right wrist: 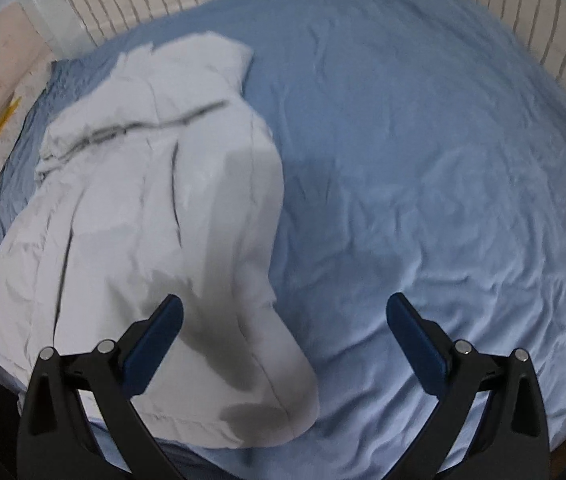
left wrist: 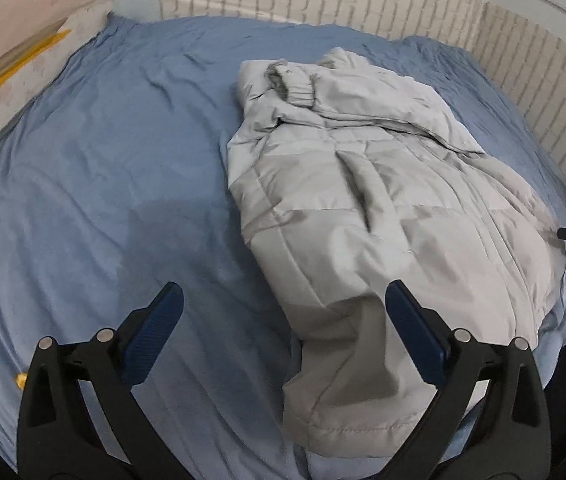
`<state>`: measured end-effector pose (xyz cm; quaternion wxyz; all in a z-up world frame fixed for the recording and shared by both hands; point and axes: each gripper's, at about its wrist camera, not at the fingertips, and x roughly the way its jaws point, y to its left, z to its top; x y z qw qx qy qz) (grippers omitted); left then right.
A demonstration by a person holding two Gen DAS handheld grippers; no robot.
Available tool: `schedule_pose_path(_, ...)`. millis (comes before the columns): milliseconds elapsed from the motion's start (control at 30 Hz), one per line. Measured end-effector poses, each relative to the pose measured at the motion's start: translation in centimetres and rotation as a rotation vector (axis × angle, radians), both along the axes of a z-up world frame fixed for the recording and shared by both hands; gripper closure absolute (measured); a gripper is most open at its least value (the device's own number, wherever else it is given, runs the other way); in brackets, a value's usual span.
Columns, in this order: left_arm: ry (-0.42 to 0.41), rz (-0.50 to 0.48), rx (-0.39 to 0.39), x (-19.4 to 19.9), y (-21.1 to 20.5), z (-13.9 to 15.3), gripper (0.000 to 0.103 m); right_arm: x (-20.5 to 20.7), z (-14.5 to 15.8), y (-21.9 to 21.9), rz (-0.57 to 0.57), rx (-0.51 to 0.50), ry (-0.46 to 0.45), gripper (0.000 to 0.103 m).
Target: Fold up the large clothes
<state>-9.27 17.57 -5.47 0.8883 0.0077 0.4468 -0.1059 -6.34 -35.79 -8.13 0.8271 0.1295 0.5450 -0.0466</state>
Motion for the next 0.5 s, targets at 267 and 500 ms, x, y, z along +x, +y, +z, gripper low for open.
schedule_pose_path(267,0.021,-0.065,0.184,-0.8,-3.5,-1.0,0.003,0.6,-2.5,1.6,0.057,0.047,0.121,0.002)
schedule_pose_path(500,0.222,-0.043,0.189,1.5,-3.9,-5.1,0.003,1.6,-4.7,2.6,0.1,0.053,0.215,0.013)
